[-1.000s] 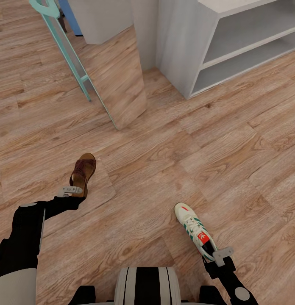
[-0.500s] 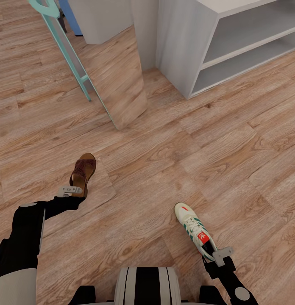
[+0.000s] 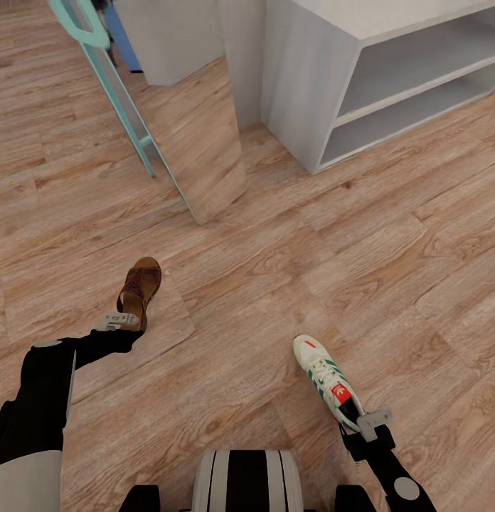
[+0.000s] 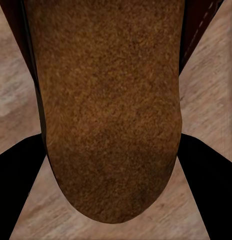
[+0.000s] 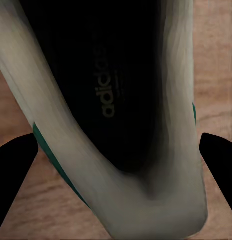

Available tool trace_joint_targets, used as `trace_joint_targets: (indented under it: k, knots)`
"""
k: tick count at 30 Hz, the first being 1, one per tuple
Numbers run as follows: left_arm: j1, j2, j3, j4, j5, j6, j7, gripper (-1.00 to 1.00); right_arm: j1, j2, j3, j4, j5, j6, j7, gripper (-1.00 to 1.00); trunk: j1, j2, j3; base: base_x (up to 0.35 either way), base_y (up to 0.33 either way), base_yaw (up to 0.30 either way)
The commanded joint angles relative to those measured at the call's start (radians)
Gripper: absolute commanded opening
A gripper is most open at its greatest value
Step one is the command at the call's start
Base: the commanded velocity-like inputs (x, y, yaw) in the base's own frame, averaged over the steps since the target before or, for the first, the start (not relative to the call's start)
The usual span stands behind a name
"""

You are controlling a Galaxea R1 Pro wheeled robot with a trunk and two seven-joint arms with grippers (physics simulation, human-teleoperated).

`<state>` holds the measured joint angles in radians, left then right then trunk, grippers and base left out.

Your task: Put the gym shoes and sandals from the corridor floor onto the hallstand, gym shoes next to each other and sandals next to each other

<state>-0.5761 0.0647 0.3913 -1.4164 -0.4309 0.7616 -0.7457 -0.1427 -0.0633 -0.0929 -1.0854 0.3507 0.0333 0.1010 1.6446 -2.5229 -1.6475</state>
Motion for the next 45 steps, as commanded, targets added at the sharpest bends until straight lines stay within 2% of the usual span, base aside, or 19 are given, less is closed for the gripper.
trace_joint_targets:
  k: [1, 8, 12, 15, 20, 25, 27, 29, 31, 37, 40, 45]
  knots:
    - [-0.001, 0.0, 0.001, -0.001, -0.011, 0.002, -0.011, -1.0, 0.0, 0.0, -0.002, -0.007, 0.01, 0.004, 0.006, -1.0, -0.001, 0.0, 0.003, 0.0, 0.0, 0.0]
    - [-0.001, 0.0, 0.001, 0.0, -0.011, 0.002, -0.011, -1.0, 0.0, 0.002, -0.004, -0.088, 0.009, 0.009, 0.006, -1.0, -0.004, 0.002, 0.03, 0.0, 0.0, 0.0]
    - [-0.001, 0.0, 0.001, 0.001, -0.011, 0.002, -0.011, -1.0, 0.0, 0.005, -0.003, -0.207, 0.009, 0.037, 0.006, -1.0, -0.005, 0.003, 0.046, 0.0, 0.0, 0.0]
    - [-0.001, -0.001, 0.001, 0.001, -0.012, 0.002, -0.009, -1.0, 0.0, 0.008, -0.001, -0.308, 0.008, 0.152, 0.004, -1.0, -0.007, 0.003, 0.058, 0.0, 0.0, 0.0]
    - [0.001, -0.001, 0.002, 0.002, -0.018, -0.019, -0.008, -1.0, 0.0, 0.013, 0.003, -0.407, 0.007, 0.332, 0.003, -1.0, -0.009, 0.004, 0.077, 0.0, 0.0, 0.0]
    - [0.005, -0.002, 0.009, 0.009, -0.038, -0.063, -0.006, -1.0, 0.0, 0.016, 0.008, -0.424, 0.002, 0.375, 0.003, -1.0, -0.011, 0.006, 0.096, 0.0, 0.0, 0.0]
    - [0.005, -0.002, 0.011, 0.018, -0.038, -0.071, -0.006, -1.0, 0.0, 0.022, 0.009, -0.425, -0.01, 0.377, 0.003, -1.0, -0.012, 0.006, 0.104, 0.0, 0.0, 0.0]
    - [0.005, -0.002, 0.012, 0.028, -0.038, -0.078, -0.006, -1.0, 0.0, 0.043, 0.01, -0.426, -0.042, 0.378, 0.003, -1.0, -0.013, 0.007, 0.112, 0.0, 0.0, 0.0]
    - [0.006, -0.003, 0.013, 0.032, -0.038, -0.08, -0.006, -1.0, -0.001, 0.053, 0.011, -0.426, -0.059, 0.379, 0.003, -1.0, -0.014, 0.007, 0.119, 0.0, 0.0, 0.0]
    - [0.007, -0.003, 0.041, 0.063, -0.038, -0.1, -0.006, -1.0, 0.0, 0.062, 0.011, -0.426, -0.079, 0.396, 0.003, -1.0, -0.017, 0.008, 0.143, 0.0, 0.0, 0.0]
    - [0.007, -0.003, 0.058, 0.092, -0.039, -0.142, -0.006, -1.0, 0.0, 0.064, 0.012, -0.426, -0.082, 0.457, 0.003, -1.0, -0.018, 0.009, 0.154, 0.0, 0.0, 0.0]
    - [0.007, -0.003, 0.067, 0.108, -0.039, -0.177, -0.006, -1.0, 0.0, 0.068, 0.009, -0.426, -0.084, 0.634, 0.003, -1.0, -0.02, 0.01, 0.174, 0.0, 0.0, 0.0]
